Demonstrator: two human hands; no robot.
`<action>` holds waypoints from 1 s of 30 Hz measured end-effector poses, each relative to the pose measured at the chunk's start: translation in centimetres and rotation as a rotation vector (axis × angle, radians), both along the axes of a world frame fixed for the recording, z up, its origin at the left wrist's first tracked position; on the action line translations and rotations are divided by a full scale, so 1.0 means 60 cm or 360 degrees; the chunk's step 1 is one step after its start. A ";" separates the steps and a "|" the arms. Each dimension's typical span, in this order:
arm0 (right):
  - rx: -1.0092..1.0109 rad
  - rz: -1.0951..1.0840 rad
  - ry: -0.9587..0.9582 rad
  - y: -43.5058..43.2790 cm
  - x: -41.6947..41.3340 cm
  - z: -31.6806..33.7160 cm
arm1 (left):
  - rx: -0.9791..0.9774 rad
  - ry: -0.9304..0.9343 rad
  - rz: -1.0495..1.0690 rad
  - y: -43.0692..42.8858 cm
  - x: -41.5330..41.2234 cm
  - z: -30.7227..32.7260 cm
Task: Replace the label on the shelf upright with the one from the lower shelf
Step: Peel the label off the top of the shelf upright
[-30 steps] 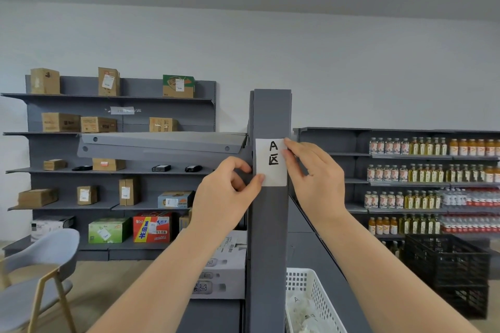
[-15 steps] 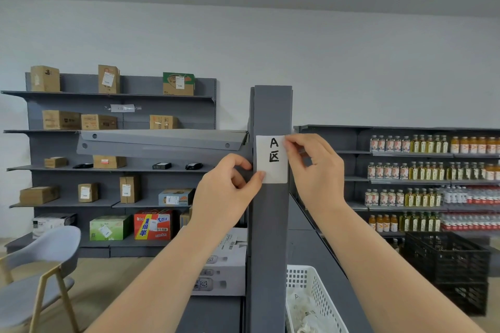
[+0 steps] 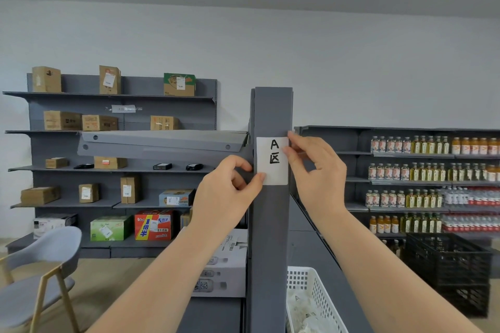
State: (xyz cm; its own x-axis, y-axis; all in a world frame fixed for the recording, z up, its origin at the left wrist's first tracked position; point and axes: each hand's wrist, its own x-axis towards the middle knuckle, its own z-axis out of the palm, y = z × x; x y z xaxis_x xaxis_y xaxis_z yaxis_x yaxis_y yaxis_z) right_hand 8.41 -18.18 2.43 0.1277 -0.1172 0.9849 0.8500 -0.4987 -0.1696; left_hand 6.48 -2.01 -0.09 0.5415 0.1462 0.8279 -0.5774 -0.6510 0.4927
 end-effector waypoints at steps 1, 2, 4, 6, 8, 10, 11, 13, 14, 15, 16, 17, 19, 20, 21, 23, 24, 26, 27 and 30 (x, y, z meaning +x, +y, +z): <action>-0.0023 -0.0041 -0.0026 0.000 0.001 -0.001 | 0.0002 0.0001 0.0002 0.000 0.000 0.000; -0.0040 -0.0076 -0.0053 0.000 0.003 -0.001 | 0.0004 0.0004 0.0004 0.000 -0.001 0.001; -0.0053 -0.0126 -0.0108 0.000 0.004 -0.001 | 0.0010 0.0008 0.0013 0.000 -0.001 0.001; -0.0046 -0.0143 -0.0132 0.000 0.004 -0.001 | 0.0007 0.0014 0.0010 -0.001 -0.002 0.001; -0.0035 -0.0134 -0.0128 0.000 0.002 -0.001 | -0.0004 0.0019 0.0006 -0.002 -0.002 0.001; -0.0025 -0.0117 -0.0098 0.001 -0.001 0.000 | -0.0010 0.0023 0.0009 -0.002 -0.003 0.001; -0.0018 -0.0100 -0.0073 0.001 -0.002 0.001 | -0.0013 0.0027 0.0008 -0.002 -0.003 0.001; 0.0018 -0.0046 0.0004 0.003 -0.006 0.005 | -0.0016 0.0034 0.0009 -0.002 -0.004 0.001; 0.0048 -0.0014 0.0055 0.005 -0.009 0.008 | -0.0015 0.0036 0.0011 -0.002 -0.004 0.002; 0.0077 0.0006 0.0109 0.006 -0.011 0.011 | -0.0014 0.0039 0.0012 -0.003 -0.004 0.002; 0.0102 0.0005 0.0155 0.008 -0.014 0.014 | -0.0013 0.0041 0.0013 -0.003 -0.005 0.002; 0.0122 -0.0012 0.0181 0.010 -0.015 0.017 | -0.0011 0.0043 0.0017 -0.003 -0.006 0.003; 0.0161 -0.0055 0.0192 0.015 -0.016 0.020 | -0.0009 0.0042 0.0027 -0.003 -0.006 0.003; 0.0175 -0.0086 0.0191 0.018 -0.015 0.020 | -0.0007 0.0040 0.0030 -0.003 -0.006 0.003; 0.0175 -0.0136 0.0172 0.021 -0.013 0.020 | -0.0007 0.0038 0.0031 -0.003 -0.006 0.003; 0.0145 -0.0268 0.0072 0.024 -0.008 0.015 | -0.0016 0.0035 0.0025 -0.003 -0.006 0.002; 0.0129 -0.0313 0.0002 0.025 -0.005 0.011 | -0.0022 0.0036 0.0017 -0.003 -0.006 0.001; 0.0111 -0.0355 -0.0140 0.024 0.003 0.005 | -0.0033 0.0042 0.0001 -0.003 -0.007 0.000; 0.0104 -0.0365 -0.0199 0.023 0.007 0.002 | -0.0034 0.0044 -0.0003 -0.003 -0.007 0.001; 0.0061 -0.0398 -0.0301 0.019 0.017 0.000 | -0.0031 0.0042 -0.0014 -0.003 -0.007 0.001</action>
State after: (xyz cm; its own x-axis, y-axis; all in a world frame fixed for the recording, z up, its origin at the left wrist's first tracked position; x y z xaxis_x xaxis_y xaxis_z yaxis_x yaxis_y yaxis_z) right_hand 9.44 -17.03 2.43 -0.0949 -0.1595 0.9826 0.7203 -0.6924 -0.0428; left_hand 6.05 -2.19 -0.01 0.5646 0.1571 0.8102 -0.5697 -0.6362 0.5203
